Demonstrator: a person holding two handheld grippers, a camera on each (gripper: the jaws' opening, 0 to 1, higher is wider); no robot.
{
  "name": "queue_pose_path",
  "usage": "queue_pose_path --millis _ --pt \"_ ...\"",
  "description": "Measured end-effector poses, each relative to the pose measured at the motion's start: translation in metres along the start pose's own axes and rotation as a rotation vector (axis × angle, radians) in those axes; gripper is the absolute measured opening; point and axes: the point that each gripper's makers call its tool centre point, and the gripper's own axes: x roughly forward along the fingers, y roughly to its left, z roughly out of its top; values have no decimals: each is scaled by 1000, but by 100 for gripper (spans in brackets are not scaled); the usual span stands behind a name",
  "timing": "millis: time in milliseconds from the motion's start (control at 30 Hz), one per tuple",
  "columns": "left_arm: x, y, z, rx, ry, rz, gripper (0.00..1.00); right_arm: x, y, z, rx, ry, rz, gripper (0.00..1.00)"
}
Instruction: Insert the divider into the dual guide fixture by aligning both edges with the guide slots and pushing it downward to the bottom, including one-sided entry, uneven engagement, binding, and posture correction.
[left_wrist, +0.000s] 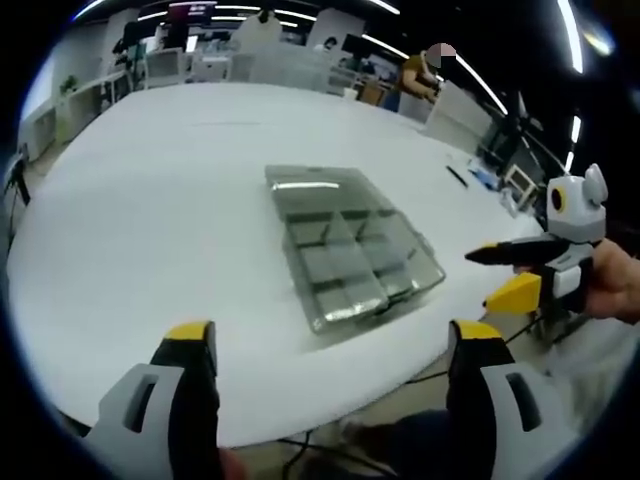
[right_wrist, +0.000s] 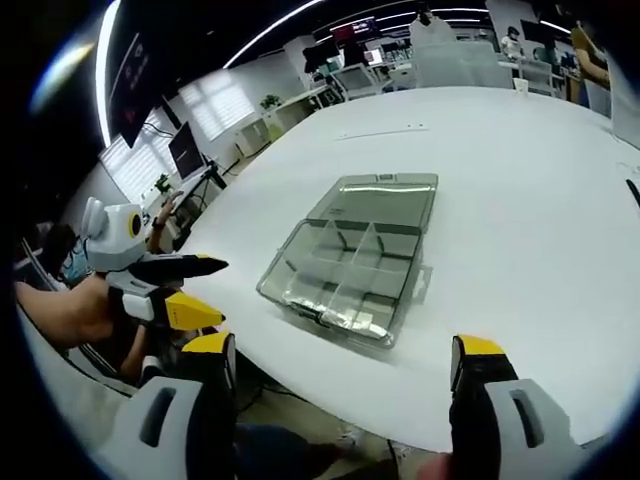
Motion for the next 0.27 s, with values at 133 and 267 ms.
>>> queue_pose_path --millis 133,267 --pt "1 0 0 -2 -1 2 94 0 -1 1 3 0 0 88" --pt "1 0 0 -2 3 1 94 0 -1 1 7 0 1 88"
